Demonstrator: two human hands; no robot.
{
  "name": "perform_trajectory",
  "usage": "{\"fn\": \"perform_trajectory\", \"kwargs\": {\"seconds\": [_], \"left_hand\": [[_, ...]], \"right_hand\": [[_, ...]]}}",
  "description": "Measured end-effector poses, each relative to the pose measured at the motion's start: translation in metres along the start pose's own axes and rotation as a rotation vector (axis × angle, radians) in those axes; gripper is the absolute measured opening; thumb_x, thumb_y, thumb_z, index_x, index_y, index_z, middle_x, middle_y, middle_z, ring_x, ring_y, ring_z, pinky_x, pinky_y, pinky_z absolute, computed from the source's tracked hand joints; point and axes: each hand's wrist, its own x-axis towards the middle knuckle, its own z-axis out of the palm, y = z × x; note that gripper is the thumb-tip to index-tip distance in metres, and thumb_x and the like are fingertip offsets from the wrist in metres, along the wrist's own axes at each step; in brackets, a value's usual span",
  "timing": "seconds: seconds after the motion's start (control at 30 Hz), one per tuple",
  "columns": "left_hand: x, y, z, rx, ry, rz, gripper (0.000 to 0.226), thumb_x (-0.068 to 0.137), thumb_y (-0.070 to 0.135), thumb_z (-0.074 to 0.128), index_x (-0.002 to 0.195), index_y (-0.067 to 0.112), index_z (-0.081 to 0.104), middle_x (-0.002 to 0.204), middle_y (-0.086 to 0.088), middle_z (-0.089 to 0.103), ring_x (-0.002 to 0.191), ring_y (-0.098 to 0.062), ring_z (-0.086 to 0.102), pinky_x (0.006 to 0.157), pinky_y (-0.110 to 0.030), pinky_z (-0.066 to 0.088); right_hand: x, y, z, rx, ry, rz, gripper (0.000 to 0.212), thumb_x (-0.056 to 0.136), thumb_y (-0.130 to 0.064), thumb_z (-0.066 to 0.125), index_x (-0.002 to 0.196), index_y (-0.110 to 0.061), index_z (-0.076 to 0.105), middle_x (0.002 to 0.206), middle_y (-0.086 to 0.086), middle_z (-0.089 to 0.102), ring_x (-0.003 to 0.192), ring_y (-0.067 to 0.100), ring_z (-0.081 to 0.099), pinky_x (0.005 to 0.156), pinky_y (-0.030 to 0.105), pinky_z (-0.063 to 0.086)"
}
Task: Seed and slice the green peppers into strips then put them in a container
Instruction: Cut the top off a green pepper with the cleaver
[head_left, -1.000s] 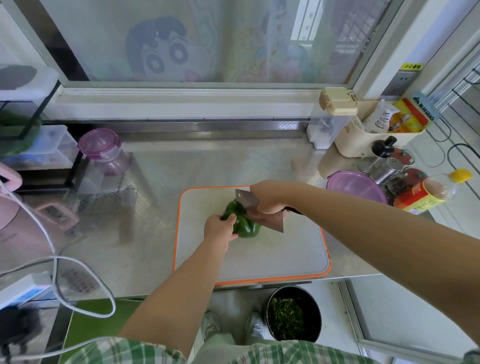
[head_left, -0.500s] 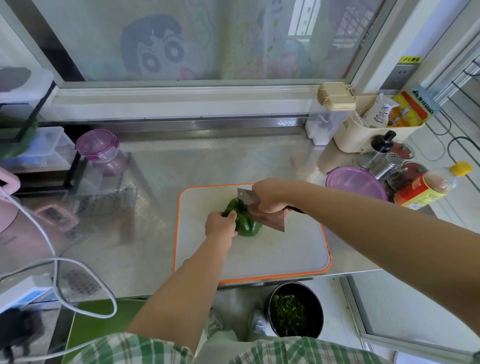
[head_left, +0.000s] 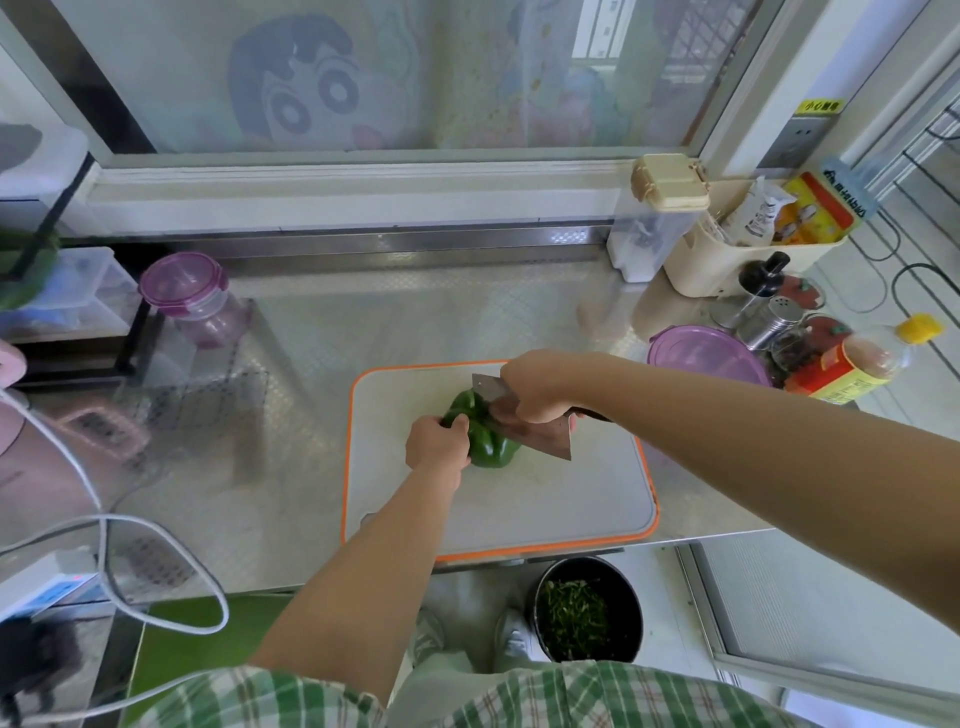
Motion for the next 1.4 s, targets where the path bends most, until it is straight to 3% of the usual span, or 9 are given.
{"fn": "perform_trajectory", "kwargs": {"seconds": [0.13,0.37,0.5,0.7,0.9,1.03,1.17,1.27,1.4], "left_hand": [[0.002,-0.002,0.000,0.009,0.015,0.008,0.033,0.096,0.024,0.061,0.121,0.002,0.060,0.112,-0.015,0.065,0.088,-0.035,0.067,0.081,-0.043,0.060],[0.001,0.000,0.000,0.037,0.020,0.028,0.031,0.095,0.026,0.061,0.116,0.003,0.063,0.096,-0.010,0.064,0.069,-0.031,0.066,0.079,-0.042,0.060],[0.002,-0.002,0.000,0.036,0.026,0.035,0.033,0.094,0.025,0.062,0.118,0.002,0.063,0.097,-0.010,0.063,0.068,-0.030,0.065,0.078,-0.042,0.061],[0.001,0.002,-0.002,0.067,0.024,0.048,0.028,0.094,0.026,0.062,0.111,0.004,0.065,0.094,-0.010,0.064,0.069,-0.030,0.066,0.078,-0.042,0.061],[0.001,0.010,-0.006,0.227,0.003,0.130,0.019,0.091,0.026,0.061,0.100,0.010,0.068,0.100,-0.014,0.070,0.093,-0.035,0.066,0.085,-0.043,0.058],[-0.005,0.019,-0.002,0.363,0.011,0.291,0.036,0.094,0.026,0.058,0.126,0.010,0.061,0.124,-0.010,0.064,0.116,-0.031,0.058,0.099,-0.037,0.046],[-0.015,0.009,0.005,0.169,-0.080,0.276,0.048,0.093,0.026,0.061,0.137,0.011,0.048,0.133,-0.011,0.055,0.114,-0.027,0.055,0.090,-0.030,0.044],[-0.020,-0.013,0.006,0.047,-0.183,0.131,0.062,0.090,0.027,0.065,0.145,0.028,0.036,0.137,-0.004,0.049,0.115,-0.029,0.056,0.087,-0.037,0.052],[-0.024,-0.006,0.007,-0.126,-0.200,0.093,0.059,0.096,0.014,0.058,0.148,0.026,0.033,0.133,0.004,0.042,0.119,-0.031,0.054,0.081,-0.044,0.057]], "right_hand": [[-0.005,-0.010,0.001,-0.089,0.000,-0.005,0.020,0.097,-0.025,0.050,0.094,-0.007,0.057,0.065,0.006,0.058,0.047,0.018,0.056,0.037,0.020,0.034],[-0.012,-0.008,-0.003,-0.145,-0.013,-0.014,0.023,0.095,-0.024,0.048,0.100,-0.005,0.061,0.074,0.008,0.064,0.059,0.023,0.061,0.042,0.023,0.037],[-0.017,-0.014,-0.003,-0.210,-0.012,-0.016,0.013,0.094,-0.016,0.050,0.084,-0.008,0.054,0.062,0.004,0.054,0.047,0.017,0.051,0.037,0.022,0.034],[-0.019,-0.006,-0.003,-0.123,-0.024,-0.009,0.022,0.097,-0.025,0.044,0.098,-0.007,0.056,0.065,0.004,0.058,0.049,0.018,0.056,0.038,0.022,0.035],[-0.023,0.007,-0.006,0.019,0.000,-0.005,0.025,0.092,-0.024,0.052,0.105,-0.004,0.056,0.085,0.010,0.065,0.052,0.021,0.057,0.034,0.018,0.036],[-0.037,0.042,-0.028,0.183,0.212,0.024,0.021,0.094,-0.015,0.048,0.113,-0.006,0.047,0.098,0.011,0.054,0.065,0.019,0.049,0.040,0.023,0.037],[-0.033,0.048,-0.007,0.187,0.238,0.038,0.035,0.096,-0.018,0.046,0.128,-0.003,0.043,0.129,0.018,0.050,0.080,0.020,0.041,0.042,0.020,0.037],[-0.026,0.045,0.012,0.211,0.268,0.013,0.034,0.095,-0.020,0.046,0.126,-0.006,0.043,0.119,0.016,0.055,0.056,0.014,0.036,0.042,0.023,0.029],[-0.029,0.046,0.010,0.144,0.314,-0.064,0.034,0.095,-0.020,0.046,0.127,-0.006,0.044,0.112,0.014,0.057,0.075,0.023,0.047,0.051,0.025,0.033]]}}
